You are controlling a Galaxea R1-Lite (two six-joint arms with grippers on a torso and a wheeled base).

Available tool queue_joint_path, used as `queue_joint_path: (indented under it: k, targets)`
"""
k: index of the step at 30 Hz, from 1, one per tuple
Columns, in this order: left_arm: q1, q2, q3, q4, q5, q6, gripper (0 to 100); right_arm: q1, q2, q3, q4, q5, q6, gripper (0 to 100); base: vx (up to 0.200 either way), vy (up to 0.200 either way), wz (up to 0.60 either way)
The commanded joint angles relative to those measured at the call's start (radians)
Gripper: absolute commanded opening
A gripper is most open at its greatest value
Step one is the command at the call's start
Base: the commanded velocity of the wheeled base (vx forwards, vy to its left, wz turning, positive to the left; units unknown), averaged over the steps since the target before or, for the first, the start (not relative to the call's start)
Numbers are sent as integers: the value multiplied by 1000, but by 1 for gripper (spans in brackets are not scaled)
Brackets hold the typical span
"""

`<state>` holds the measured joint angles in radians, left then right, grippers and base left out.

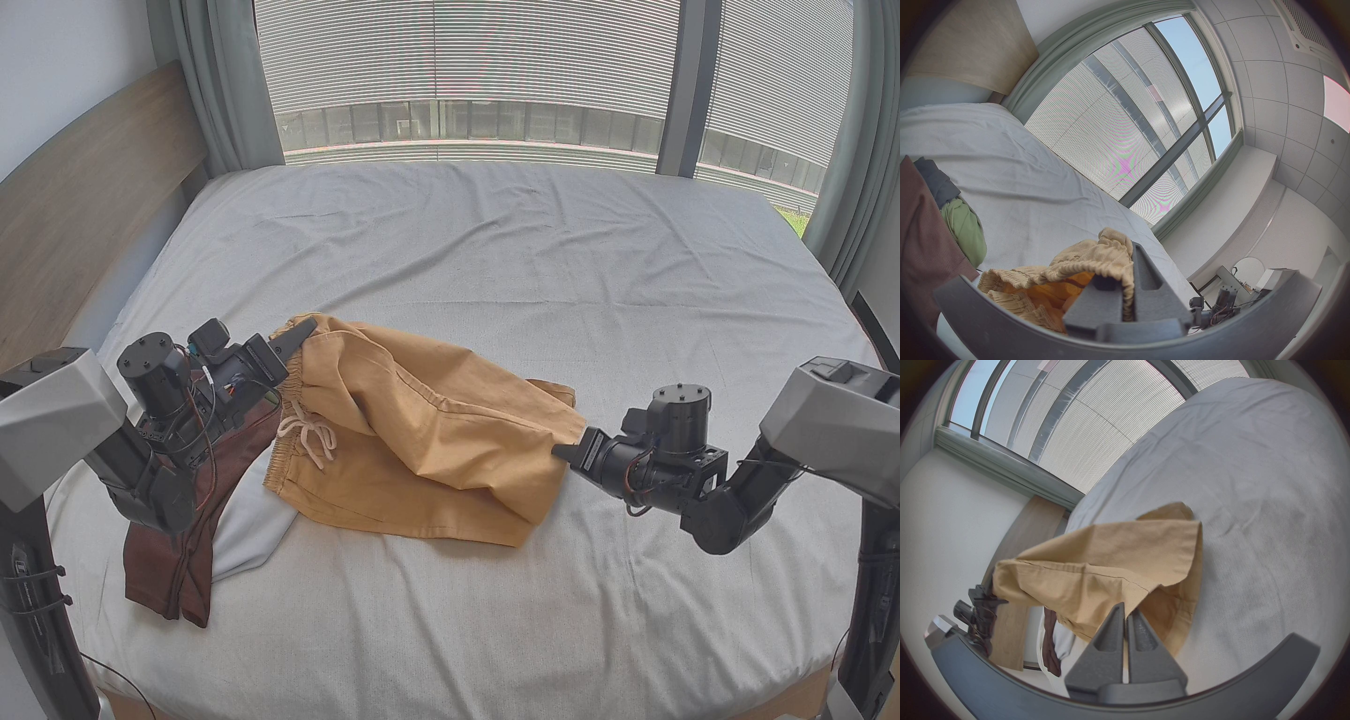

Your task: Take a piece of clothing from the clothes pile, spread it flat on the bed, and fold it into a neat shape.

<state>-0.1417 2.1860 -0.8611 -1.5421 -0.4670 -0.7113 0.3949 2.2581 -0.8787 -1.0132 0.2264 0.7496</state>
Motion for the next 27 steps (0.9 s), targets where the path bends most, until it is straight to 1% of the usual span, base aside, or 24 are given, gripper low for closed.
queue_joint_path:
  k: [1,5,9,10,17,27]
  targets:
    - [8,20,-7,-1,1,1,0,2,118,1,-27,2,-12,0,0,0,0]
    - [8,20,-7,-1,1,1,0,4,123,10,-28,10,-10,0,0,0,0]
    - [8,20,-7,-1,1,3,0,5,123,20,-30,41,-10,0,0,0,0]
    - [8,20,-7,-1,-1,1,0,5,123,20,-35,47,-10,100,0,0,0]
    - [8,18,-6,-3,-1,3,0,15,153,-6,-122,47,25,100,0,0,0]
    - [8,12,-6,-3,-2,3,0,16,198,-80,-127,48,34,100,0,0,0]
